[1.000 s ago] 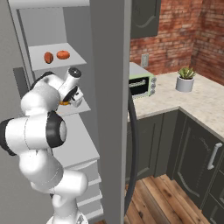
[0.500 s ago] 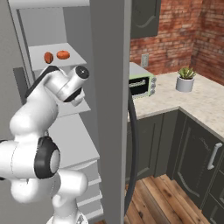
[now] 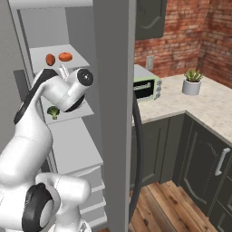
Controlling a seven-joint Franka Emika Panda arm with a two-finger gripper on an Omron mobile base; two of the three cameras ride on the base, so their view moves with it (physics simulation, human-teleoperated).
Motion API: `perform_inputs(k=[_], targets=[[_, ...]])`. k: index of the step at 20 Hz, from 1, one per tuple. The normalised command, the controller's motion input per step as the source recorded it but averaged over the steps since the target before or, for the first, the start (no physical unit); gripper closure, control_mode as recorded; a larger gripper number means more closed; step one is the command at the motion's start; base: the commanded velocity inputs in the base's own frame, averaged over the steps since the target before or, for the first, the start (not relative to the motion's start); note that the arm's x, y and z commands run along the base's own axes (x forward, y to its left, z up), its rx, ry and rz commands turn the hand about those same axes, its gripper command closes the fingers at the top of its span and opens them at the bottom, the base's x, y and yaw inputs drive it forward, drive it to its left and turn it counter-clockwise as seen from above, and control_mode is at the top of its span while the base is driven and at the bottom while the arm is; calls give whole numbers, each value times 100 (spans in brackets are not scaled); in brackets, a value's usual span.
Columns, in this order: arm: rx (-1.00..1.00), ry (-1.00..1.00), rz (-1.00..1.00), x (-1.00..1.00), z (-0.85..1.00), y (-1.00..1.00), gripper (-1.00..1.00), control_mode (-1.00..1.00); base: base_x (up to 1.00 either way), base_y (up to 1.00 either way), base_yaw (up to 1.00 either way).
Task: Take the orange and broccoli from the second highest rack and move them to the highest rack where the squash and sweet potato are located, to maximize freezer space. Close the freezer door after rearranging.
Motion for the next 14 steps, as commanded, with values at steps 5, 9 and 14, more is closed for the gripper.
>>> perform_inputs(k=[5, 9, 14], targets=[[4, 0, -11, -65, 64, -26, 100, -100, 0, 0, 0], [1, 4, -22, -25, 65, -34, 100, -100, 0, 0, 0], [1, 9, -19, 3, 59, -35, 100, -100, 0, 0, 0]])
